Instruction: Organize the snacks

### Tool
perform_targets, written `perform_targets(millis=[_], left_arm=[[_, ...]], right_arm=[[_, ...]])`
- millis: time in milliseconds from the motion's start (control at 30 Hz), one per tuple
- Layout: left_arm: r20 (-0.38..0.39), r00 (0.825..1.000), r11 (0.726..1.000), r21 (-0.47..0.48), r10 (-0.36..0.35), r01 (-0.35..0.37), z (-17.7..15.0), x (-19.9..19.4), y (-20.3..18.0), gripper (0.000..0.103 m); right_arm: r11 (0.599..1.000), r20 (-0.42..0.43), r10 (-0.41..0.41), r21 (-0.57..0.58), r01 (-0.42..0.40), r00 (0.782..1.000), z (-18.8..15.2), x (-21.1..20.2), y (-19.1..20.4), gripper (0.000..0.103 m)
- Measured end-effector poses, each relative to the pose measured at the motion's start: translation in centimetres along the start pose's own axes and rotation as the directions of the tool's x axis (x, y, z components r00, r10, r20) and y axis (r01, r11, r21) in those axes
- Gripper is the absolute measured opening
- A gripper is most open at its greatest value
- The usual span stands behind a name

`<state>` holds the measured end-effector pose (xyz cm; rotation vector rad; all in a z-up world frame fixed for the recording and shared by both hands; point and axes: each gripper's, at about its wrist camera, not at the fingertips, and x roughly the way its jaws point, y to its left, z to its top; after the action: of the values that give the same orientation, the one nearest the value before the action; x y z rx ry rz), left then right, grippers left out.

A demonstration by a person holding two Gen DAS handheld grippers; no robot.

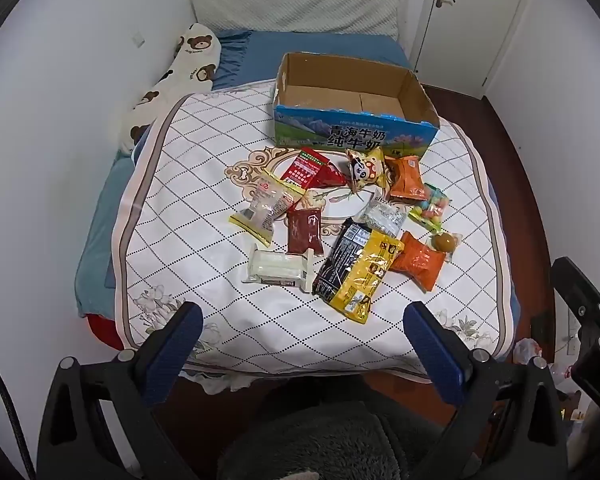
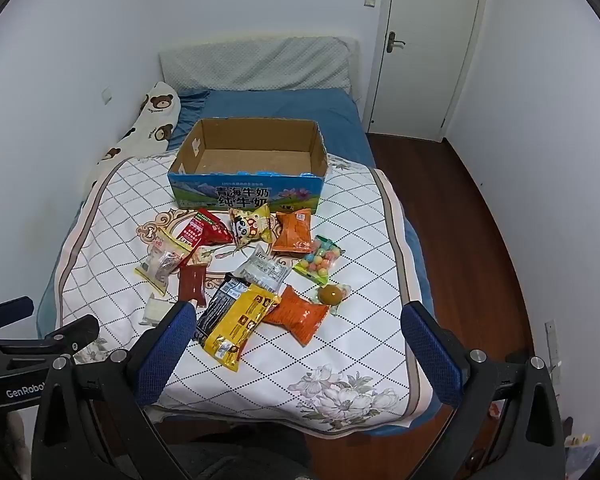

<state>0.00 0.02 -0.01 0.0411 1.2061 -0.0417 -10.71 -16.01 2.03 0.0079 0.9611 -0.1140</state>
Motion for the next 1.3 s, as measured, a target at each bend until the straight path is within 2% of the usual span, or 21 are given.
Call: perform_targets(millis=[300, 467, 1300], left_arm=[[0.006, 1.0, 1.0, 0.003, 0.008, -0.008, -0.1, 0.0, -0.1, 0.103], [0.003, 1.0, 1.0, 0.006, 0.009, -0.009, 1.1, -0.6, -0.1, 0.103], [0.031, 1.0, 1.0, 0.017, 0.006, -0.006, 0.5, -1.0, -1.1, 0.103]], right_arm=[[1.0, 0.003, 0.005, 0.003, -0.005, 1.0, 0.1, -0.1, -0.1, 0.103], [1.0, 0.004, 0.006, 0.003, -0.006, 1.0, 0.1, -0.1, -0.2, 0.103], [1.0, 0.001, 0.004, 0.004, -0.004, 1.0, -0.2, -0.1, -0.5, 0.103]])
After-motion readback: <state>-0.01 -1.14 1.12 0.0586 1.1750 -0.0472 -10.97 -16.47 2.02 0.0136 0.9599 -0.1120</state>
